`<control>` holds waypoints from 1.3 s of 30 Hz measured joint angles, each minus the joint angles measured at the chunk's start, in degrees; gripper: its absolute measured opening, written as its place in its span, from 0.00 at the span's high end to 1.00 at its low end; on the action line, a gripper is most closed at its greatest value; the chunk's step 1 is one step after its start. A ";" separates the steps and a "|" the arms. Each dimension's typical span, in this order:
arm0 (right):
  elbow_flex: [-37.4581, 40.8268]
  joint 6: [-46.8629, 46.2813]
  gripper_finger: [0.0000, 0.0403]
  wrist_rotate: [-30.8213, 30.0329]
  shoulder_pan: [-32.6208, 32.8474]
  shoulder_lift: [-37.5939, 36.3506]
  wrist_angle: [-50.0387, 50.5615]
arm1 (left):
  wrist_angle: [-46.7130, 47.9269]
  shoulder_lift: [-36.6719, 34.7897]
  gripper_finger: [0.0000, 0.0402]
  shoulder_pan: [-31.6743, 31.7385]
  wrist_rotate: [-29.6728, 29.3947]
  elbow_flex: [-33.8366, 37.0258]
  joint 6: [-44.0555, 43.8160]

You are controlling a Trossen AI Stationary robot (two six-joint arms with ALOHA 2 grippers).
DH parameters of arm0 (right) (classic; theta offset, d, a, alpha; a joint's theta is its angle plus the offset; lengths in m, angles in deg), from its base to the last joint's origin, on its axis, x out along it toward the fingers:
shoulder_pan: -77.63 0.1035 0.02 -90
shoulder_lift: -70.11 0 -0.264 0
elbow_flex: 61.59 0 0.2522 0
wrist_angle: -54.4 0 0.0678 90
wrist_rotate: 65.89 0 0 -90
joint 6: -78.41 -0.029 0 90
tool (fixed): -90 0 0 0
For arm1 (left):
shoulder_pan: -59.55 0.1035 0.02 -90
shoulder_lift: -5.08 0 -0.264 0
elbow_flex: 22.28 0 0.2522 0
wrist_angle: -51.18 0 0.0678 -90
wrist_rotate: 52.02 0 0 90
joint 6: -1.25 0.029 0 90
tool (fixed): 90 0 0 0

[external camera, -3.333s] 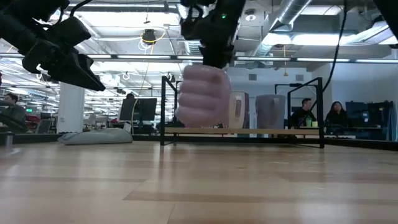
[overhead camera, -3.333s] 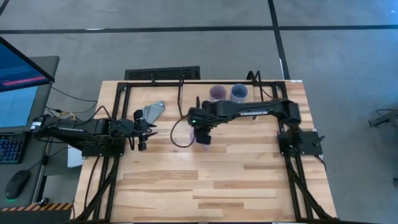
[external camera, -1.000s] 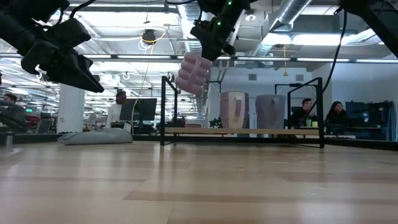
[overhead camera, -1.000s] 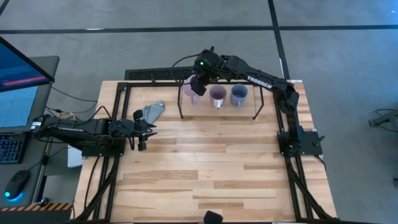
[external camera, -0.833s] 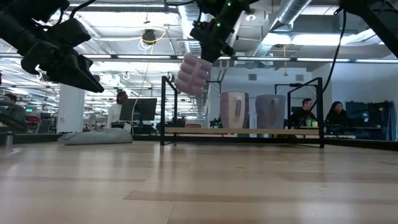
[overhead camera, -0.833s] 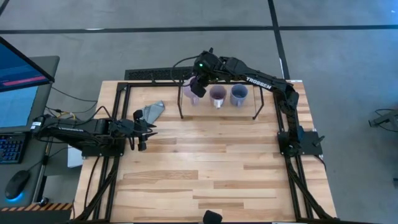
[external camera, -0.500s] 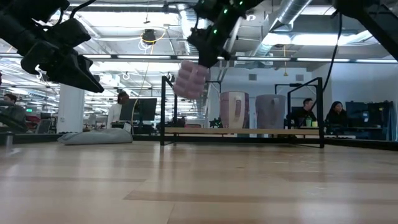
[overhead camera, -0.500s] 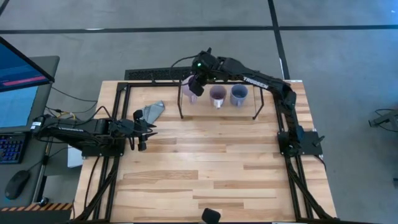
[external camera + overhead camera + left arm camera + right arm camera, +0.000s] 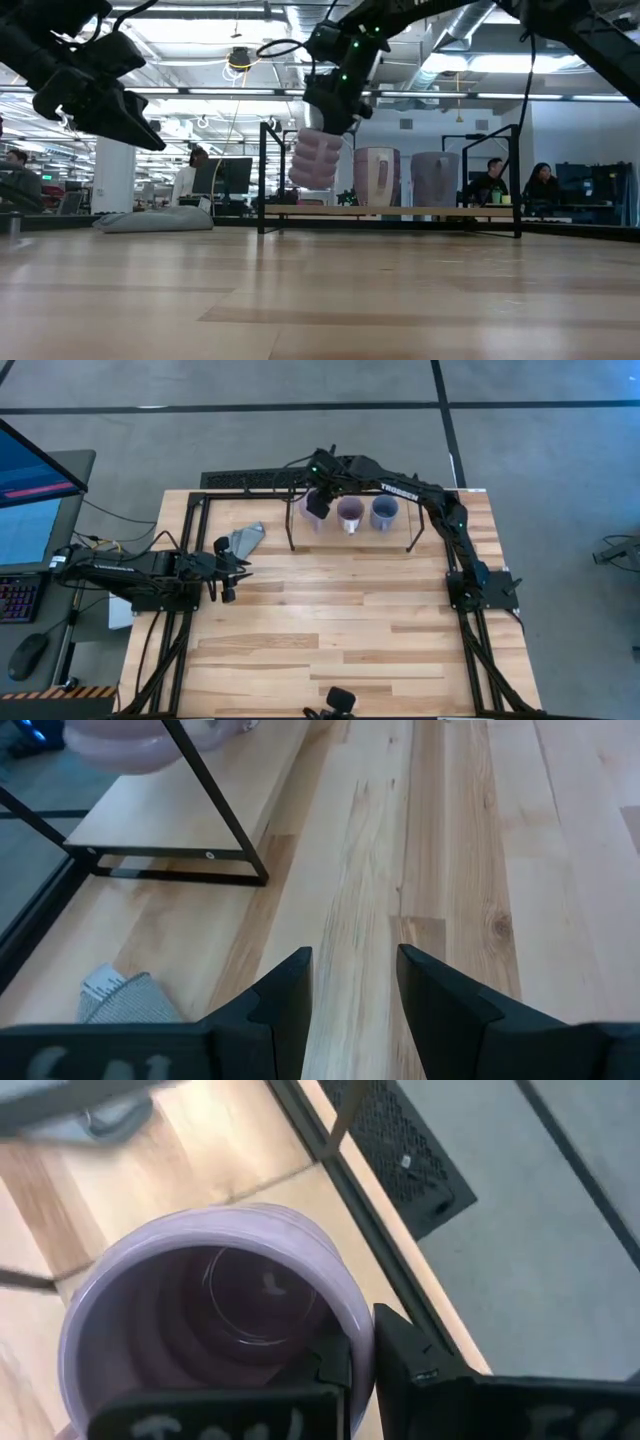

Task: Stack small to large cups/mugs on shelf
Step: Put the purple cup on the shelf

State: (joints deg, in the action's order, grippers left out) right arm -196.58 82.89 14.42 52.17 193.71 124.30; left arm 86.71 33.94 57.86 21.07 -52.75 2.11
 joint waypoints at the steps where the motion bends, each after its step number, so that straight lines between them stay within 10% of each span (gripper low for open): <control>1: 0.00 0.04 0.92 0.02 -0.12 0.21 0.56 | 0.12 0.00 0.65 0.00 0.01 0.00 -0.01; 39: 0.57 -6.00 0.92 2.20 1.47 0.62 3.45 | 0.85 0.00 0.65 0.00 0.02 0.00 -0.67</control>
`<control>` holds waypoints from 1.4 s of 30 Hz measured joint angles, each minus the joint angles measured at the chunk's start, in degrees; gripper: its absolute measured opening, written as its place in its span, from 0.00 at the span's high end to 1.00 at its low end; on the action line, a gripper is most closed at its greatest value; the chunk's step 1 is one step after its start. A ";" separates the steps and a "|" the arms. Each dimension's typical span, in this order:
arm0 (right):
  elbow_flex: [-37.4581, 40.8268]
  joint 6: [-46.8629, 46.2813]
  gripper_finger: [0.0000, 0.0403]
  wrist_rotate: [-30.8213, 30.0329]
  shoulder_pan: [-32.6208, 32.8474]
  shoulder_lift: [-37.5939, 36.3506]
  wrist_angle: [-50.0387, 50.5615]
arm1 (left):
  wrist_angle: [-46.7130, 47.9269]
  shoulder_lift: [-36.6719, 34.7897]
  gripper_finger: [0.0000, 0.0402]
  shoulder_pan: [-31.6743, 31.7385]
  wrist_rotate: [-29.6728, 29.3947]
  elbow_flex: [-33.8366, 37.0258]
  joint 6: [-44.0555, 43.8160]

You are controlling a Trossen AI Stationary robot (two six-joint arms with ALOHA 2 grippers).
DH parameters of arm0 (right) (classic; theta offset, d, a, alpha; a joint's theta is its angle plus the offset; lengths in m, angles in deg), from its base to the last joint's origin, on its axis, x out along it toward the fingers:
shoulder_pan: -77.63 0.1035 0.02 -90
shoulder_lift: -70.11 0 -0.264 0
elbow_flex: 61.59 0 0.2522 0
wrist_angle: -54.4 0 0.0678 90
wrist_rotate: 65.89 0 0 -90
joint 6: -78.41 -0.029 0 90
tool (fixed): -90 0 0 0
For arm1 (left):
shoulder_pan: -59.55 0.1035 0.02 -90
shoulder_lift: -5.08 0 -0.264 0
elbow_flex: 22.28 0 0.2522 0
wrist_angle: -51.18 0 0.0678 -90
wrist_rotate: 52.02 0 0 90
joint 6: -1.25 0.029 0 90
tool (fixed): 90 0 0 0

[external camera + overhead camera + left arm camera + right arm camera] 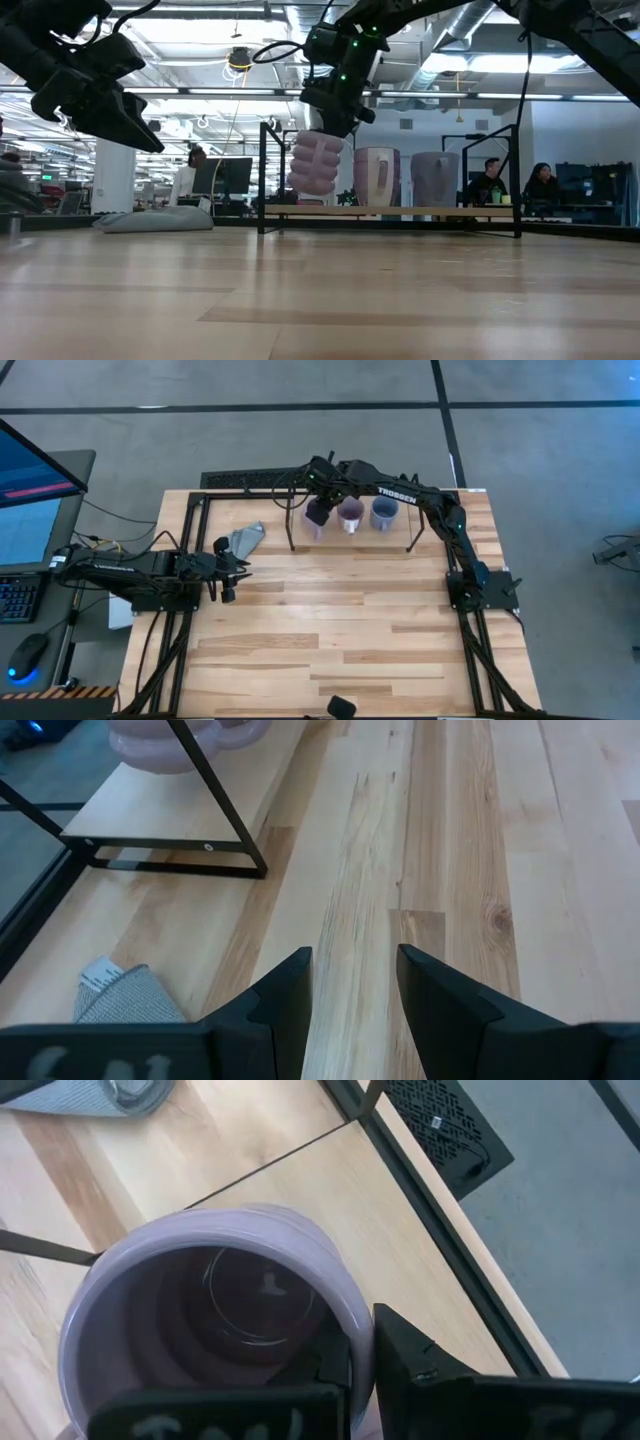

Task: Stack small to large cups/mugs on shelf
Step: Put the purple cup on the shelf

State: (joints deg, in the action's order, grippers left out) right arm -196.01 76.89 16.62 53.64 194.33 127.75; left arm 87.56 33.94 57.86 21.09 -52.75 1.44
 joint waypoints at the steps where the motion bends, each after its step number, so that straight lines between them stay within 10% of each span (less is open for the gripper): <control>1: 0.00 -0.02 0.92 0.06 0.00 0.00 0.08 | 0.00 0.00 0.65 0.00 0.00 0.00 0.02; 42: -0.17 3.32 0.92 -1.10 0.50 3.10 -2.21 | 0.48 0.00 0.65 0.02 0.00 0.00 -0.22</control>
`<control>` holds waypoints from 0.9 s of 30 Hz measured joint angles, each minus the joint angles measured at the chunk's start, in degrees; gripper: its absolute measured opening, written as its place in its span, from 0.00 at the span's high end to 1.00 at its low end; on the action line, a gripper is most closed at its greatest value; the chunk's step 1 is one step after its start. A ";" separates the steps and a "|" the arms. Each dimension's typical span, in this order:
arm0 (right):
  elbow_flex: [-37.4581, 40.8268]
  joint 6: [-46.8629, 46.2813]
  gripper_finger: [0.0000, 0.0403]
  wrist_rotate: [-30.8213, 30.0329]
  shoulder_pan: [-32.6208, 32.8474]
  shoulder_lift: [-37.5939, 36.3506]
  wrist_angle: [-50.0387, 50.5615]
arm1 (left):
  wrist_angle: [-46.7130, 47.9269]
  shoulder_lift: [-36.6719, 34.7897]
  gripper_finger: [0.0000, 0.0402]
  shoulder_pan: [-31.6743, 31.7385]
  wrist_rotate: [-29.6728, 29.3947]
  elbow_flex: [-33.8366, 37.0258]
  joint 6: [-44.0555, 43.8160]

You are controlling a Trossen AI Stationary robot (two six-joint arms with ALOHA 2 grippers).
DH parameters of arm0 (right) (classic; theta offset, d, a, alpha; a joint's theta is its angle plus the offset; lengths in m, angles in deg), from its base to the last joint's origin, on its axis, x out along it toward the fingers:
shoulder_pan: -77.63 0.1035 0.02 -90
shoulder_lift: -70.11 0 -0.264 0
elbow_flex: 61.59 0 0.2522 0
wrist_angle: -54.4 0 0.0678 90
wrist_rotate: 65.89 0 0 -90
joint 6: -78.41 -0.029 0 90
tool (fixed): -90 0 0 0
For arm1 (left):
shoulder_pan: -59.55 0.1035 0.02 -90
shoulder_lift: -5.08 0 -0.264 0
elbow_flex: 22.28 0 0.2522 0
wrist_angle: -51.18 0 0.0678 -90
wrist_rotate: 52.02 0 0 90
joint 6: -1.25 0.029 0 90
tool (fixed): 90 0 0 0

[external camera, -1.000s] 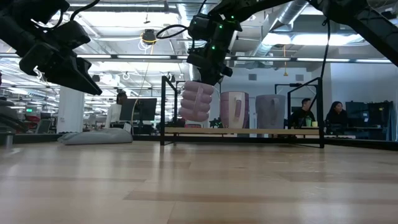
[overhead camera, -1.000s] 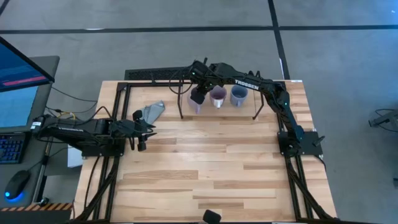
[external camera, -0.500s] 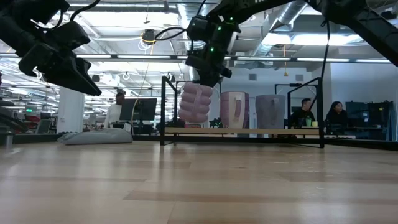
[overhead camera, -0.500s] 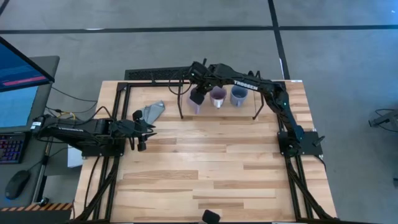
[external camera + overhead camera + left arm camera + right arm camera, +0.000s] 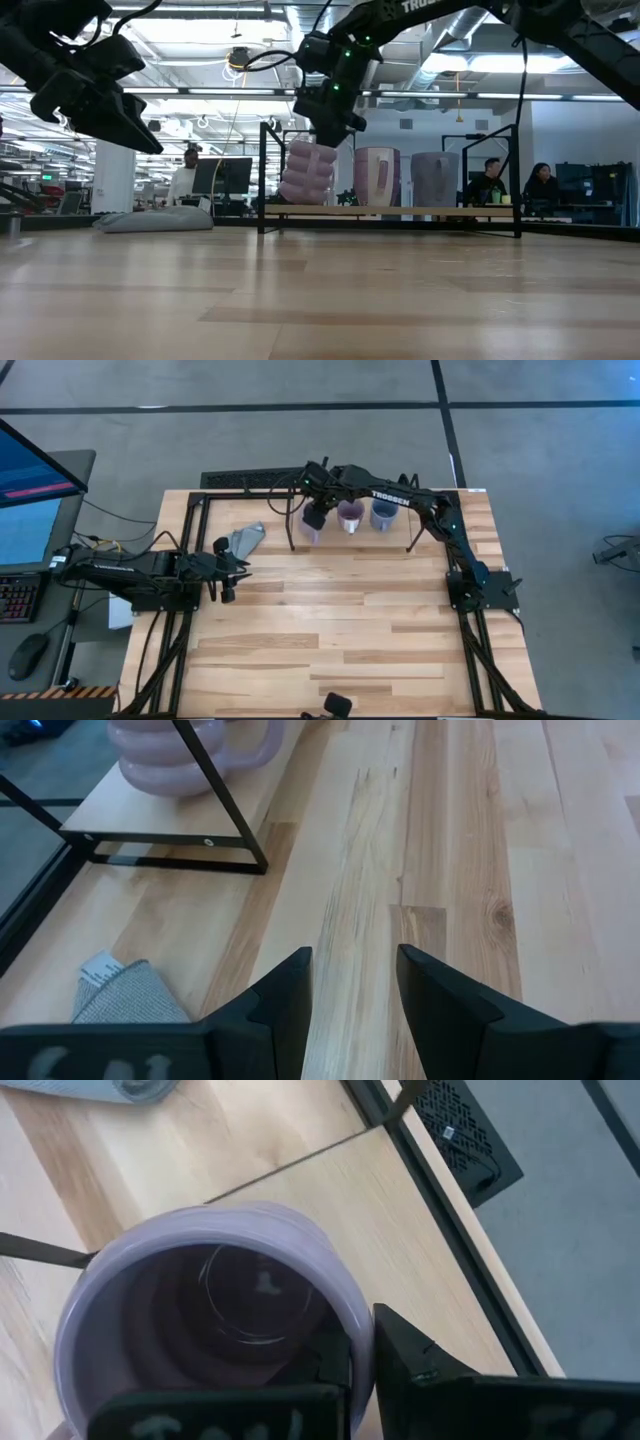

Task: Stack small to large cups/mugs on shelf
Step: Put the purple cup on the shelf

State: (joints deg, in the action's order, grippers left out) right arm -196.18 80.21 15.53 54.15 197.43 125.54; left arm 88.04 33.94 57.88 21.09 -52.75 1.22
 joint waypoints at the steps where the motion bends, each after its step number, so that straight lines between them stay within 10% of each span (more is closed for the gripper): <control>1: 0.00 -0.03 0.92 0.05 -0.14 0.00 0.28 | 0.00 0.02 0.65 -0.02 0.00 0.00 0.00; 27: -0.28 1.46 0.84 -0.57 -0.55 0.28 0.61 | 0.00 0.02 0.65 0.00 0.00 0.00 0.00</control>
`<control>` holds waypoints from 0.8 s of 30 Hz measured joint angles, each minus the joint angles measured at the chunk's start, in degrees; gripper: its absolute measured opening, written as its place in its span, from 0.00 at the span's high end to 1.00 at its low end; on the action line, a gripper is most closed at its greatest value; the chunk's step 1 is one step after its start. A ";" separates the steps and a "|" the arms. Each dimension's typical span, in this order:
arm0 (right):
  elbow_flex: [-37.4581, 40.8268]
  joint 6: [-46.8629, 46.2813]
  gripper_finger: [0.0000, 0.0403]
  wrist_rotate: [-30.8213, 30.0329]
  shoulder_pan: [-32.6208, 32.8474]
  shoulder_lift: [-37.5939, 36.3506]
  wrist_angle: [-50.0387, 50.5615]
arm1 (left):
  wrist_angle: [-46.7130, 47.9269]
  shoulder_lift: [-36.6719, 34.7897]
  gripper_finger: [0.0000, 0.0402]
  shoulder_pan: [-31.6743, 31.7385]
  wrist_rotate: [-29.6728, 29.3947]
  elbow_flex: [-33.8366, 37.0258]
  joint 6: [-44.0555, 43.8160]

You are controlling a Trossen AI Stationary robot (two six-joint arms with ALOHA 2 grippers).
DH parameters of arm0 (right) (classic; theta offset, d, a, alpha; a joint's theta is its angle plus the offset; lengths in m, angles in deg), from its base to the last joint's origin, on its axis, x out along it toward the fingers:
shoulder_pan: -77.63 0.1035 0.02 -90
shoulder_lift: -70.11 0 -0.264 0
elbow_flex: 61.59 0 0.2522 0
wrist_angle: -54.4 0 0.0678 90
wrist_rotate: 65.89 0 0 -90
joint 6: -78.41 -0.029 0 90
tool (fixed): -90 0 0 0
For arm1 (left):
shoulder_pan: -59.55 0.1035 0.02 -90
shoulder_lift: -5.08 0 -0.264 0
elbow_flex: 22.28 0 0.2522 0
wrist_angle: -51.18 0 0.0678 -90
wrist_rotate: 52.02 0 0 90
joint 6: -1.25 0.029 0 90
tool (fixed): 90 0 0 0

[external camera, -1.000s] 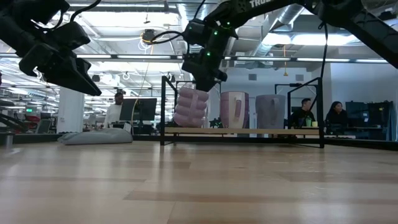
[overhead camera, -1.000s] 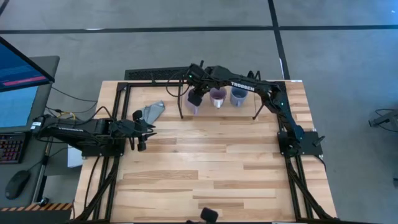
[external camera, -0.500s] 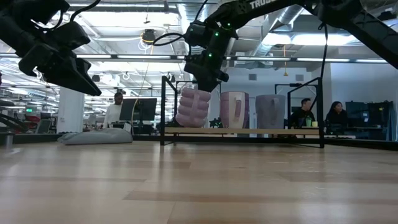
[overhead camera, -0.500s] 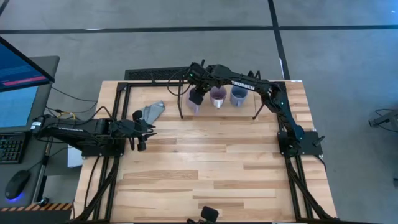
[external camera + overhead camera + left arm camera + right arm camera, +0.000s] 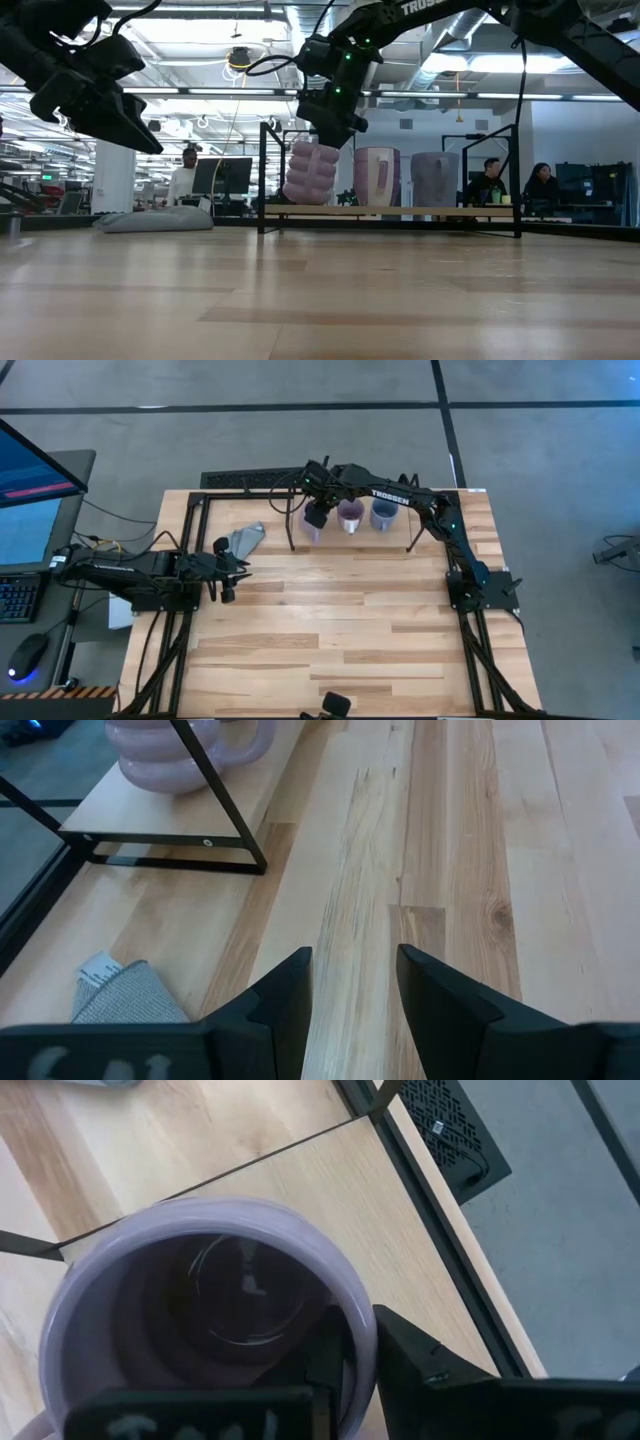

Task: Stack small to large cups/mugs on shelf
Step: Put the purple cup on the shelf

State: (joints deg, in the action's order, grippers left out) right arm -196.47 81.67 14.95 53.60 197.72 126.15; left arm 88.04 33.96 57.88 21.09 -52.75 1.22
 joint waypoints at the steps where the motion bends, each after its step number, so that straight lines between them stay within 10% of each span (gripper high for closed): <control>1: 0.00 0.03 0.84 0.01 0.00 0.01 -0.02 | 0.00 -0.02 0.65 0.00 0.00 0.00 0.00; 24: 0.00 1.50 0.80 0.05 -0.02 0.02 -0.15 | 0.28 -0.02 0.65 -0.02 0.00 0.00 -0.17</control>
State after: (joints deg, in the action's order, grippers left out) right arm -196.47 83.16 15.01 53.58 197.74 126.00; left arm 88.32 33.94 57.86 21.10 -52.75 1.04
